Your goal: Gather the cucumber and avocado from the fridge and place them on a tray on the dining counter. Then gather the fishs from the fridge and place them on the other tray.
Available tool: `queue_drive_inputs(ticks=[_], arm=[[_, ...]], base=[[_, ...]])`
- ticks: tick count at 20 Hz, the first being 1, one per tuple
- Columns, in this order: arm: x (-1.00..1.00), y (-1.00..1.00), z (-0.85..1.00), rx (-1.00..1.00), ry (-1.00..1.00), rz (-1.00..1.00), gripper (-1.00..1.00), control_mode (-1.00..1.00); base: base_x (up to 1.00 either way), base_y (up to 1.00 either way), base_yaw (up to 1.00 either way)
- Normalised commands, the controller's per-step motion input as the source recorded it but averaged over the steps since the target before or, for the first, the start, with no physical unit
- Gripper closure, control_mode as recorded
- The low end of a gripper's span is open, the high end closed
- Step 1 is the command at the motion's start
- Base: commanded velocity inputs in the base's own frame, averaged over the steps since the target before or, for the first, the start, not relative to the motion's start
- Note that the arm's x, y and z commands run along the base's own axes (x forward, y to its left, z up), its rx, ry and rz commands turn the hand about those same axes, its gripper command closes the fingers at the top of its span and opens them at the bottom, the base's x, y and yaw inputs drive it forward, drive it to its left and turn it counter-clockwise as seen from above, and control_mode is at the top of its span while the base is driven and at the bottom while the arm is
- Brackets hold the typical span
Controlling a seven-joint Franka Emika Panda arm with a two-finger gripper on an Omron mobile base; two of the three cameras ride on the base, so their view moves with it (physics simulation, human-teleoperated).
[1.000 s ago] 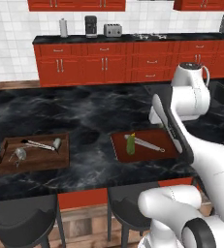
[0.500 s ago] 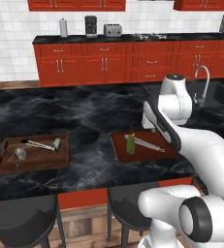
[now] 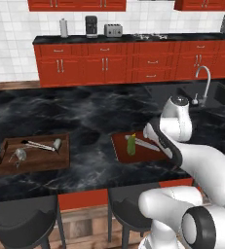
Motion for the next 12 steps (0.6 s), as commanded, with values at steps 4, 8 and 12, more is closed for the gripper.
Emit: queue_drive_inputs(ticks=[4,8,12], arm=[[0.62,-0.06,-0.18,0.0,0.01,0.0,1.0,-1.0],[0.43,-0.26,0.0,0.01,0.16,0.0,1.0,-1.0],[0.36,-0.24,-0.19,0.0,0.14,0.0,1.0,-1.0]], base=[[0.0,0.0,0.0],[0.0,0.0,0.0],[0.0,0.0,0.0]])
